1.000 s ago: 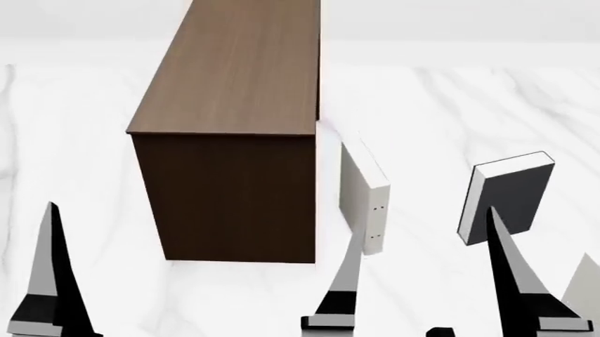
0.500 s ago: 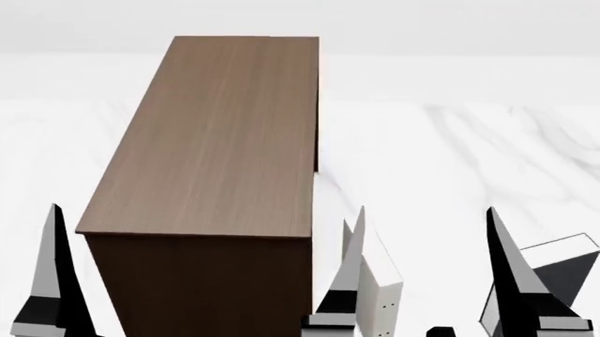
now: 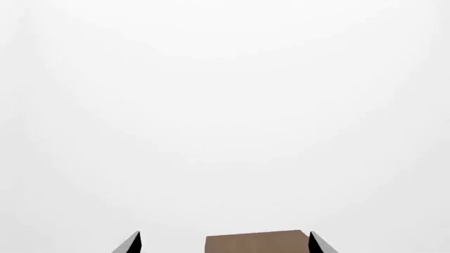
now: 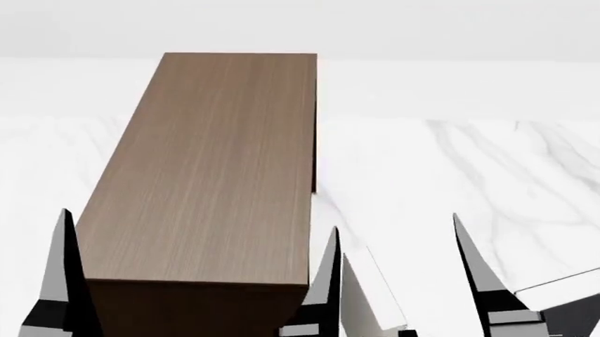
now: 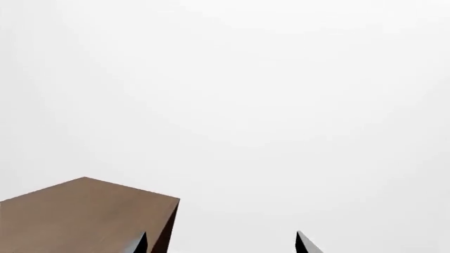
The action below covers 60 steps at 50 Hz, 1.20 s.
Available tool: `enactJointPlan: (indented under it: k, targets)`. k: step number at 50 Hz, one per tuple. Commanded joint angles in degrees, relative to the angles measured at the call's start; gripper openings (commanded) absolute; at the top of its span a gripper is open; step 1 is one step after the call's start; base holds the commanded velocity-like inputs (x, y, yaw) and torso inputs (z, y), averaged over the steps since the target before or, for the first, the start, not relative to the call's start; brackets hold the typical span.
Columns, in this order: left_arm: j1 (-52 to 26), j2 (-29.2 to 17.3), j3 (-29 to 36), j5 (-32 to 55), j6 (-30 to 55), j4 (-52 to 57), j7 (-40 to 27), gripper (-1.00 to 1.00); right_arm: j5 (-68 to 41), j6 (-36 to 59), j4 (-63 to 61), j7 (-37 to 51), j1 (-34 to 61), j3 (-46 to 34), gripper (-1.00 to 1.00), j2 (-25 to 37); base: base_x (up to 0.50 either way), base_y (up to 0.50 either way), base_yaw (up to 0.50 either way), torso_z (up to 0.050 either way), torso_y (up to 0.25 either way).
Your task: Pick up the book in the middle and place it on the cabinet shelf.
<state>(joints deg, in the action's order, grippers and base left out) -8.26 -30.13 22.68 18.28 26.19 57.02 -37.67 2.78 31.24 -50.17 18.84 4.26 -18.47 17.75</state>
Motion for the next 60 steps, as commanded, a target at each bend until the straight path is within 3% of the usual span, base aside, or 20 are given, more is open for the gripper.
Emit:
enactJointPlan:
  k: [1,27,30,60]
  targets:
    - [0.0,-0.6,0.7,0.5,-1.0,-0.5,-0.5,1.0,-1.0,-3.3,0.3,1.1,-1.2,0.6,1.0,0.7,0.0,0.0,-0.5,0.0,0.0]
    - [-0.4,-1.6,1.2,0.9,-2.8,-0.5,-1.9,1.0,-2.1,-2.4,0.0,2.0,-0.7,1.5,1.0,0.7,0.0,0.0,-0.46,0.0,0.0]
    - [-0.5,-2.0,1.7,1.3,-2.4,-0.2,-1.4,1.0,-2.3,1.2,0.0,2.4,0.1,1.7,1.0,0.0,0.0,0.0,0.0,0.05,-0.018]
    - [-1.0,-2.6,2.2,2.2,-2.3,0.1,-2.5,1.0,-2.9,0.9,0.5,2.8,0.1,1.5,1.0,0.4,0.0,0.0,0.0,0.05,-0.017]
